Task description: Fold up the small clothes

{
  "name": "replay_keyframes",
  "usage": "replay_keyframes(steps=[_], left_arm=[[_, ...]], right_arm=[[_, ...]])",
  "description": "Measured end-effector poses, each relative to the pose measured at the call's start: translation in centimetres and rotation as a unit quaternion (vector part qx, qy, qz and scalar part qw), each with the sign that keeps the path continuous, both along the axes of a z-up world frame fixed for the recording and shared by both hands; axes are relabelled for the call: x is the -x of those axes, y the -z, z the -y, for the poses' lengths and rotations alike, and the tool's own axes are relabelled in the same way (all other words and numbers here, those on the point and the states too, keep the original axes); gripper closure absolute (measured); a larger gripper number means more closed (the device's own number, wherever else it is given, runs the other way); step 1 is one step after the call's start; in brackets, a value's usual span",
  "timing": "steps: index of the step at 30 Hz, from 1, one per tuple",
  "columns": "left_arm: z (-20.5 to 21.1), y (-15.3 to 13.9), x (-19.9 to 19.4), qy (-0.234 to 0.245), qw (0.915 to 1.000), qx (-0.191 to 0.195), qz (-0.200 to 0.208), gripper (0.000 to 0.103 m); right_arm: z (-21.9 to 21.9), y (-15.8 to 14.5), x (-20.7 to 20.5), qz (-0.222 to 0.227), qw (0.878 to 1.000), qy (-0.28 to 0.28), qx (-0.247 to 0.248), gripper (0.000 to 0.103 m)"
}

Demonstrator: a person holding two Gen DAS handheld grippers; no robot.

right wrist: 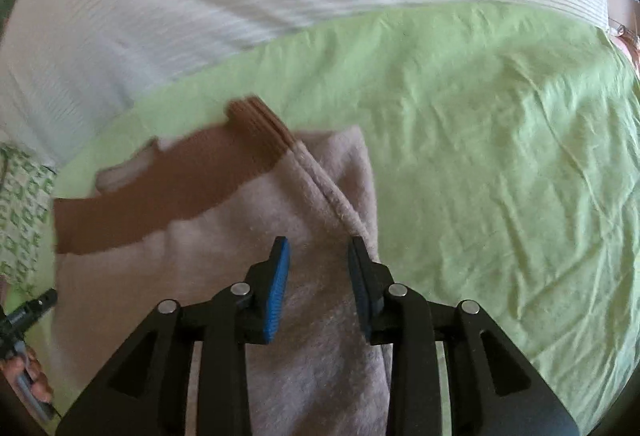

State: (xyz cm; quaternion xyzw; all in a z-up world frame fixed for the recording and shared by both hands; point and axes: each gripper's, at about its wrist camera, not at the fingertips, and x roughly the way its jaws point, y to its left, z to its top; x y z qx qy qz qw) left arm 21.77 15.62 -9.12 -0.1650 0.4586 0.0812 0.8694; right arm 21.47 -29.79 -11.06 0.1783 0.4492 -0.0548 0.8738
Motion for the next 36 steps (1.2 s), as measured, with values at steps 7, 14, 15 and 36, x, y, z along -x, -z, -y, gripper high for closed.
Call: replay_keyframes(steps=[7,14,15,36], left_arm=[[0.7,0.2,9.8,-0.130,0.9898,0.055,-0.020,0.022],[0.6,3.9,12.9,-0.184,0.9686,0.162,-0.040,0.022],[0.6,4.1,12.8,-0.188,0.9672,0.167,-0.034,0.022],[3.7,1.9,6.4,-0.151,0.9771,0.139,0.056,0.088]], right_arm=[[-2.5,-3.1,3.0,0.054,0.996,-0.054,-0.052,0.056],[-9.2,-2.7,3.1,0.046,0.989,-0.140,-0.028,0.056],[-9.9,-2.6,3.2,0.046,0.988,-0.148,-0.025,0.056],[-7.2,-0.9,5.3,0.024,0.994,-0.100,-0.045,0.056]])
